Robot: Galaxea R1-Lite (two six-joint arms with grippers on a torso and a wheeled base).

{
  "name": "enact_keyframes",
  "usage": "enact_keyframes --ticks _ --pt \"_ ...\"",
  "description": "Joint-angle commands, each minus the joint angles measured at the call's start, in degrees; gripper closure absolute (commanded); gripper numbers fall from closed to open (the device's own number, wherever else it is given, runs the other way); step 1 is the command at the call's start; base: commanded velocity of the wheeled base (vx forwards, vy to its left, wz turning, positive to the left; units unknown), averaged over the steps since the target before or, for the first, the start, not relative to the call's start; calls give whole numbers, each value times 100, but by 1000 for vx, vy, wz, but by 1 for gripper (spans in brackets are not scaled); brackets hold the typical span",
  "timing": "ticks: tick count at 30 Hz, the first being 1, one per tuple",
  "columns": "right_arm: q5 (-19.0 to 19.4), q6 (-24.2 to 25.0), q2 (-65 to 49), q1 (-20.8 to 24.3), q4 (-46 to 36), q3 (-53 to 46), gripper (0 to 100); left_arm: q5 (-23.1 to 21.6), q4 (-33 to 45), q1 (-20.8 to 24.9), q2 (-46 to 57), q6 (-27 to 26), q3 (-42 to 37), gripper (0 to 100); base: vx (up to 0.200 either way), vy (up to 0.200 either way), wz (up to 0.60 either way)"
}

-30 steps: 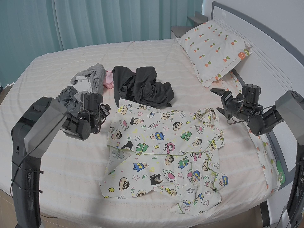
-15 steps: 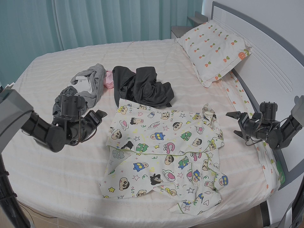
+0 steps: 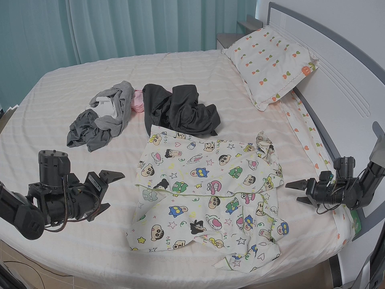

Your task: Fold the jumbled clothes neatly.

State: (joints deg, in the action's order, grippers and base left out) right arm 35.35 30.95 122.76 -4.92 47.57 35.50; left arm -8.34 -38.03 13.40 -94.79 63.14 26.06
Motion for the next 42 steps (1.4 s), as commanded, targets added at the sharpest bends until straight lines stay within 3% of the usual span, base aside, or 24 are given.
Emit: enact_keyframes --ticks 1,6,13,19,25,30,42 --pt "42 -54 178 255 24 -140 0 -124 -556 -4 251 85 -471 0 0 0 0" --pt "33 -37 213 466 121 -122 0 -159 -661 23 31 85 -567 0 0 0 0" --pt "-187 -37 213 449 772 -535 0 -80 -670 682 -549 -161 -655 0 0 0 0" --pt "-266 -28 231 326 1703 -966 0 -36 -934 647 -1050 -381 -558 0 0 0 0" --pt "-248 -45 319 176 2213 -1309 0 236 -1285 629 -1481 -1304 -427 0 0 0 0" --pt "-257 -54 415 132 2406 -1397 0 315 -1321 682 -2025 -1313 -348 0 0 0 0" --pt "-257 -54 442 123 2591 -1458 0 403 -1118 919 -2157 -1295 -594 0 0 0 0"
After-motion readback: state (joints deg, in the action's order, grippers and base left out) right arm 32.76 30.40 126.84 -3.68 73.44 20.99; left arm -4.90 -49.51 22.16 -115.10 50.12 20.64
